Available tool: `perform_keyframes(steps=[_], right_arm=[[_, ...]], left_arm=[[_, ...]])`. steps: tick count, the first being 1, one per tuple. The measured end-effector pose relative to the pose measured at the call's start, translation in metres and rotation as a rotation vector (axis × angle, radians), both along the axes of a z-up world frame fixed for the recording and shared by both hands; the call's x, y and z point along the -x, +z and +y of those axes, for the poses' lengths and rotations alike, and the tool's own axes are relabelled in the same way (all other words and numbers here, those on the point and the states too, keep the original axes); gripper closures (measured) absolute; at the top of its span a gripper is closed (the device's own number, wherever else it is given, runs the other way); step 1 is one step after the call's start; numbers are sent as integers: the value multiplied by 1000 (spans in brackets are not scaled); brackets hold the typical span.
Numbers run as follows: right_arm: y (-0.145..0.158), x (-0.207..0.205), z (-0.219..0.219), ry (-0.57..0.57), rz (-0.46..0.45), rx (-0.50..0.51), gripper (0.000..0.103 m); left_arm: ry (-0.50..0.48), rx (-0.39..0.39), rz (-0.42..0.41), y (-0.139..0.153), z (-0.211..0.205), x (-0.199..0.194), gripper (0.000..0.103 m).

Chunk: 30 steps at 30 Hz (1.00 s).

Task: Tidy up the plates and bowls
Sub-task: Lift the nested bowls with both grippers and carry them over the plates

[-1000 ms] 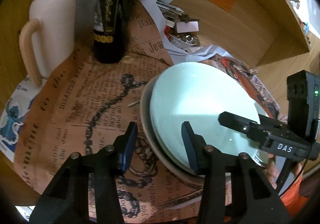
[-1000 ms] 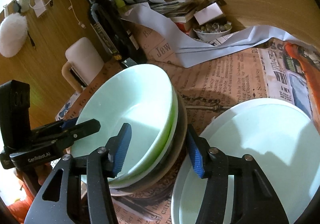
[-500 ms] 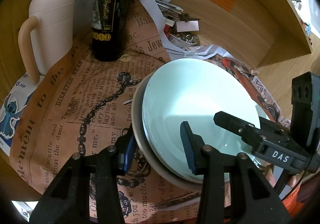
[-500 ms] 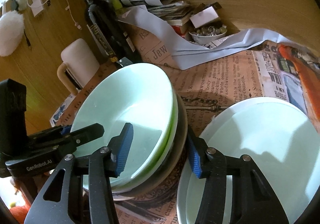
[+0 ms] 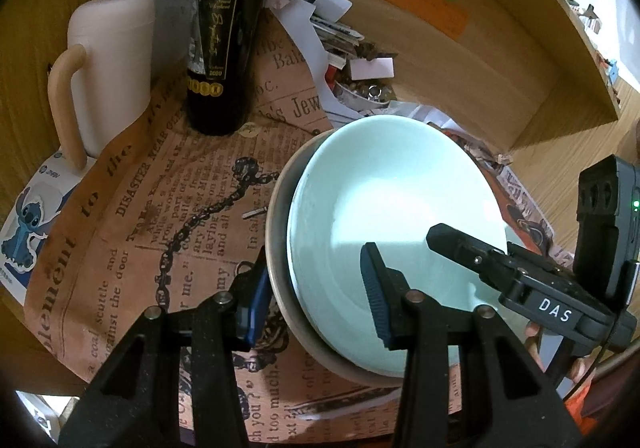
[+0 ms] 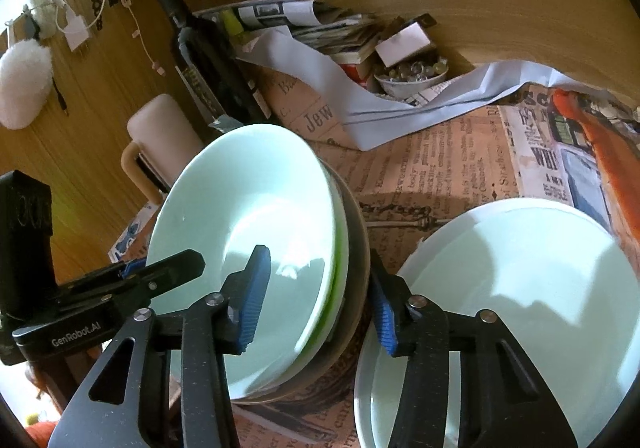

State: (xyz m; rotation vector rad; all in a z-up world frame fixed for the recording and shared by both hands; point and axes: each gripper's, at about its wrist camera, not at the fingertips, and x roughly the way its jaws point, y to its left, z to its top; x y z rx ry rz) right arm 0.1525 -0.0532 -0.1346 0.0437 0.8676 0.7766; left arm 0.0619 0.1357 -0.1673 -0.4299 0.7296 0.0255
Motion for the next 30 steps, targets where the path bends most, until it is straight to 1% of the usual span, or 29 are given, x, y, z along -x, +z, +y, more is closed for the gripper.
perform_keyframes(steps=[4, 15, 18, 22, 30], right_arm=[[2, 0, -3, -9, -13, -5, 63], [16, 1, -18, -51, -44, -48, 63], [21, 1, -22, -61, -60, -53, 63], [27, 2, -31, -73, -78, -56, 63], [34, 0, -55, -114, -99, -64, 63]], left_arm=[[5, -6, -15, 5, -3, 0, 60], [-17, -40, -62, 23, -15, -1, 60], [-24, -51, -74, 27, -21, -1, 60], [-40, -45, -79, 29, -29, -4, 60], [-80, -61, -109, 37, -53, -12, 60]])
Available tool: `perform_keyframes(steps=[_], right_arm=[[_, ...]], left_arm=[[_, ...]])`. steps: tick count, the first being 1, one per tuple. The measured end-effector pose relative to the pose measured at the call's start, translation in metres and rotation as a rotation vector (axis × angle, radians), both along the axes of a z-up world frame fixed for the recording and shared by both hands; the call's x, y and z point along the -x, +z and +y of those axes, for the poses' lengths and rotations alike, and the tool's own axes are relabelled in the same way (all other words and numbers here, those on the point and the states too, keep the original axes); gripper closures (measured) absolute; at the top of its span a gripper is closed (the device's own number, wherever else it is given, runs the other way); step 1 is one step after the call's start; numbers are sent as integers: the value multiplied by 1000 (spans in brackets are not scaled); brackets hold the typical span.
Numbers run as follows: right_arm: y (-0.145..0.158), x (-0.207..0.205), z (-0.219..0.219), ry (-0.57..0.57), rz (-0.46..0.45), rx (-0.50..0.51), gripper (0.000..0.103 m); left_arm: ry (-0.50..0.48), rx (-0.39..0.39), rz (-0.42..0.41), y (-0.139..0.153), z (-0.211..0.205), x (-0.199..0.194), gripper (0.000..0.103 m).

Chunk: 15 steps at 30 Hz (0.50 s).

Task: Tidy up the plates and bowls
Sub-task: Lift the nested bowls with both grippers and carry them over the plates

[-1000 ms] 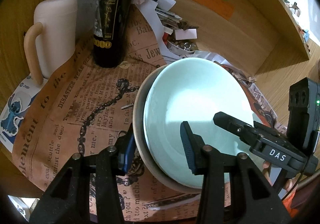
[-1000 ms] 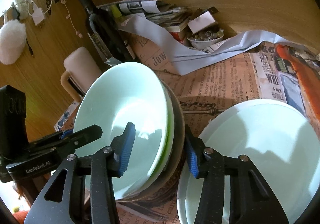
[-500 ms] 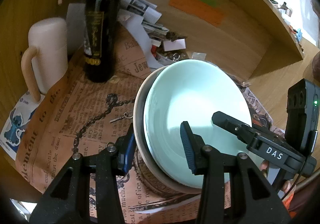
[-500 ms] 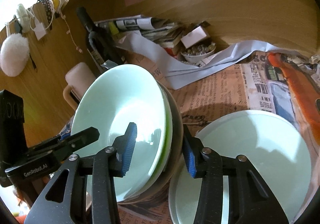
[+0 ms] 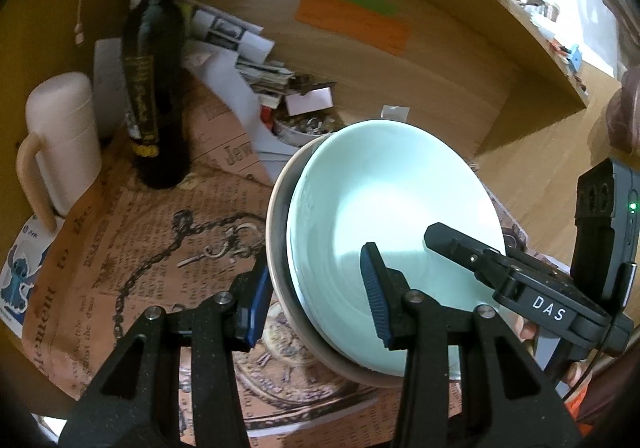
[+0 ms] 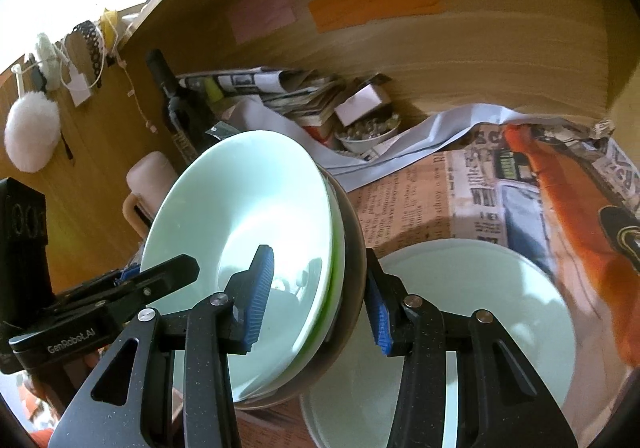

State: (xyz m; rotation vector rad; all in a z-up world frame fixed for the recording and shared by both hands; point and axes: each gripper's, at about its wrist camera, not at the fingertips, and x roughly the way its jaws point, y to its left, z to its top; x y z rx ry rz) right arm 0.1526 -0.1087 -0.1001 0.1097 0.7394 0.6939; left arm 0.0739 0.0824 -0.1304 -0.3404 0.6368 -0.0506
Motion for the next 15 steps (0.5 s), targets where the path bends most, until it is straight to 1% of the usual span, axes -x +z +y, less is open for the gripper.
perform_keyframes(steps=[7, 15], right_arm=[[6, -1, -24, -47, -16, -1, 63], [8, -3, -50, -105, -23, 13, 63]], left_arm=[[-51, 1, -10, 4, -19, -11, 60], [-112, 8, 8, 9, -42, -31, 60]])
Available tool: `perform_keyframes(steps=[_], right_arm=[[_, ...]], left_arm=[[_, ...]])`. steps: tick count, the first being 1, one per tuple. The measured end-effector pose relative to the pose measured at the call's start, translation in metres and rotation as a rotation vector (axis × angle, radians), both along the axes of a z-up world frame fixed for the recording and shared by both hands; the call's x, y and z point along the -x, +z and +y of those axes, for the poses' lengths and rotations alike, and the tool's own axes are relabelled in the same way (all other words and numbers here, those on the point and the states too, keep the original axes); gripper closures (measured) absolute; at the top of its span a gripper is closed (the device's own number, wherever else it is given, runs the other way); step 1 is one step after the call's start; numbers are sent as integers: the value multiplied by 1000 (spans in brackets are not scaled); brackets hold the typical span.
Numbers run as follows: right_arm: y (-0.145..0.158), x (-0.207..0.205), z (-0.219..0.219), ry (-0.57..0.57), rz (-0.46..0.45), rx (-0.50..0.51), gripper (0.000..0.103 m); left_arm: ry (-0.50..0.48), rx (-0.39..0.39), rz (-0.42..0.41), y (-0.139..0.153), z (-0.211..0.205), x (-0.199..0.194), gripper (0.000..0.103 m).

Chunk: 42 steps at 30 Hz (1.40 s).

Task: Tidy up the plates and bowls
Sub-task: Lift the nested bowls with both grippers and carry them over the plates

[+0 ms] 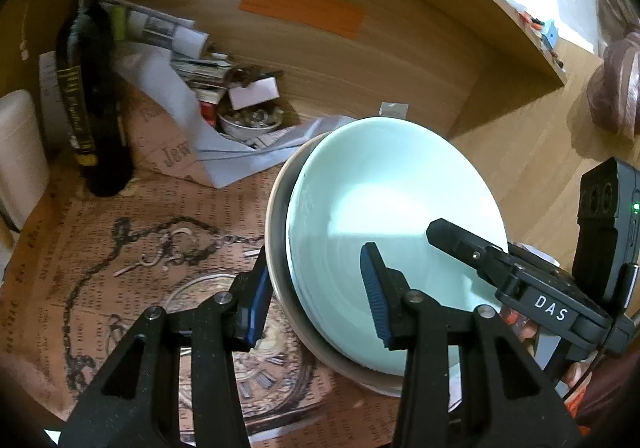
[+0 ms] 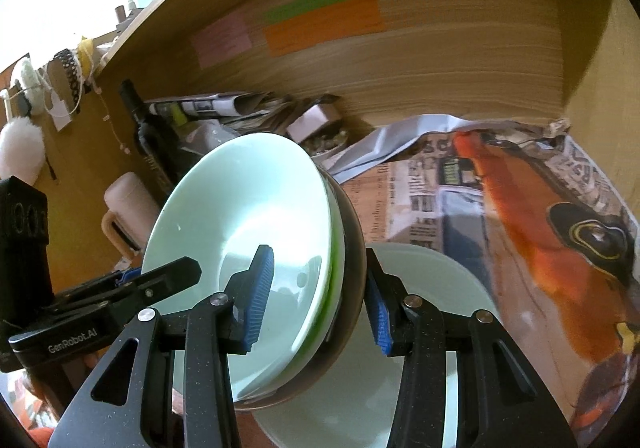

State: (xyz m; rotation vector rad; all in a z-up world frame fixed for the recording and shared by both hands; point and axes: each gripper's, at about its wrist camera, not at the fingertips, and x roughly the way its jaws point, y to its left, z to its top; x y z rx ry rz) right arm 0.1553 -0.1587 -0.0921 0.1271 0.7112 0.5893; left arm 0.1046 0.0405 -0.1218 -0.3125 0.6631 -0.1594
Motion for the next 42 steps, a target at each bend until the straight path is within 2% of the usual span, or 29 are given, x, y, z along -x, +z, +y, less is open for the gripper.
perform_keyframes(steps=[23, 34, 42], right_arm=[[-15, 10, -53, -112, 58, 30, 63], [-28, 8, -61, -123, 108, 19, 63], [-30, 4, -58, -119, 106, 36, 63]], left_arm=[[-110, -1, 48, -8, -54, -16, 60], [-118, -10, 91, -16, -63, -19, 60], [-108, -14, 102, -19, -62, -24, 60]])
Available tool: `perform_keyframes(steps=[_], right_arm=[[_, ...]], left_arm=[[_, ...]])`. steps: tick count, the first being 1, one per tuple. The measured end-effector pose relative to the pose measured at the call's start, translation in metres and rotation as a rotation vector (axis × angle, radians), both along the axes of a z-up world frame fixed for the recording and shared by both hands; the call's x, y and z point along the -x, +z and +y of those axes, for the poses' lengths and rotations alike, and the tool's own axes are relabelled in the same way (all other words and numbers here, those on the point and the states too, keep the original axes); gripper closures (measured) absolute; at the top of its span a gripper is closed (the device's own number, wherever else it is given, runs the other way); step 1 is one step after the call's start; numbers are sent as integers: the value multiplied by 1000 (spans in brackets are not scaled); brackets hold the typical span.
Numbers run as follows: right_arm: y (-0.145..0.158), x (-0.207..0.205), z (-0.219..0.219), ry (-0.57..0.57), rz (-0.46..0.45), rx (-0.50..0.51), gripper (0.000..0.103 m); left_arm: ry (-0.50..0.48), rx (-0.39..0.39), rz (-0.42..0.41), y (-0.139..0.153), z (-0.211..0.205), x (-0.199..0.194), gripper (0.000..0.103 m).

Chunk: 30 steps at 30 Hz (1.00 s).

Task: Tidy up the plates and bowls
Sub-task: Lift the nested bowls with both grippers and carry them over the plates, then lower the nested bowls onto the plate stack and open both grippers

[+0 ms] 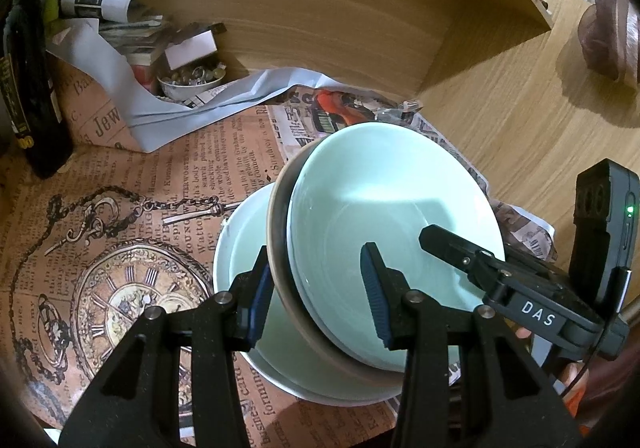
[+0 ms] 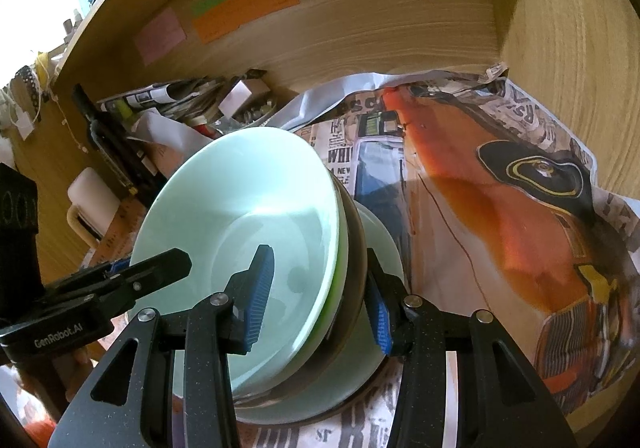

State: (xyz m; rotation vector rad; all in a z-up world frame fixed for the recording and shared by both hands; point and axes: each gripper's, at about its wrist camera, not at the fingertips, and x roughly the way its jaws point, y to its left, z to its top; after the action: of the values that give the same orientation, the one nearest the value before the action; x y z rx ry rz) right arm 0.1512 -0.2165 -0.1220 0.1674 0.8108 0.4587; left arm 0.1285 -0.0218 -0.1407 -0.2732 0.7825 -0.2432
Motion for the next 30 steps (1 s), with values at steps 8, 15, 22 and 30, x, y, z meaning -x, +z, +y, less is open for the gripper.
perform_keyframes(steps=[8, 15, 22, 30], right_arm=[[-3, -10, -1, 9, 14, -19, 63], [-2, -14, 5, 27, 8, -4, 62], [0, -18, 10, 54, 6, 1, 61], [-1, -20, 10, 76, 9, 9, 58]], left_arm=[[2, 2, 10, -3, 3, -4, 60], [9, 22, 35, -9, 9, -7, 60], [8, 62, 63, -15, 17, -8, 60], [3, 59, 48, -12, 17, -6, 60]])
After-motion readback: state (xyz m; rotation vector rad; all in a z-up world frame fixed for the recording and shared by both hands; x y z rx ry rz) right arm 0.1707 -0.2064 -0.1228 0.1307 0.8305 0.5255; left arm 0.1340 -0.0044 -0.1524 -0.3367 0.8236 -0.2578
